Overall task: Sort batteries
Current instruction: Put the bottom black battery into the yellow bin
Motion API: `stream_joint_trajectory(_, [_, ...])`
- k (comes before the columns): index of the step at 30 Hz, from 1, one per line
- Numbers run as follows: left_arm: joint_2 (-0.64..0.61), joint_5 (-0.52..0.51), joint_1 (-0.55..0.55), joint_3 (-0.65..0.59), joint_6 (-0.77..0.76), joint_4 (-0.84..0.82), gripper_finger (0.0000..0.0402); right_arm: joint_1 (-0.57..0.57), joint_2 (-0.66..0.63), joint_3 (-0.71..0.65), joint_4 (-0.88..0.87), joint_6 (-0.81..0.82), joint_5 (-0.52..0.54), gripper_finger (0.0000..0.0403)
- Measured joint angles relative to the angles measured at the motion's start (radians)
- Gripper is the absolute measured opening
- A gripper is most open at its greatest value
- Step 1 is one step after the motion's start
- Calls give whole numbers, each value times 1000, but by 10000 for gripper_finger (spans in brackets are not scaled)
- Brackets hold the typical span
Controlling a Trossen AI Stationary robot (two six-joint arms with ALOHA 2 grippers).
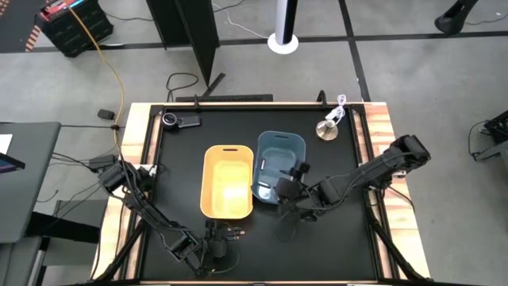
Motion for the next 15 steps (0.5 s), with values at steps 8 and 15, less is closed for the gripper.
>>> stream_joint_trajectory(8, [-17,-30,8,0,10,-19,153,16,0,0,5,12,0,291])
stream_joint_trajectory(15, [-17,-65,15,0,21,-22,153,16,0,0,6,27,0,291])
